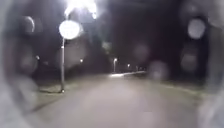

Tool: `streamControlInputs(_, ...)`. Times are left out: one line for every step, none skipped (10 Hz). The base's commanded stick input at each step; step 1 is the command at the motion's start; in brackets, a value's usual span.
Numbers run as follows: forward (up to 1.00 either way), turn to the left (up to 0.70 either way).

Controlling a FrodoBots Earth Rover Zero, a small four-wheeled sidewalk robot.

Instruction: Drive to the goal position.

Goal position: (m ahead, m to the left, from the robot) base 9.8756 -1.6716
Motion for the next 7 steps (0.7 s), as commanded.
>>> streamControlInputs(1.0,0.04)
streamControlInputs(1.0,0.04)
streamControlInputs(1.0,0.03)
streamControlInputs(1.0,0.02)
streamControlInputs(1.0,0.01)
streamControlInputs(1.0,-0.01)
streamControlInputs(1.0,-0.04)
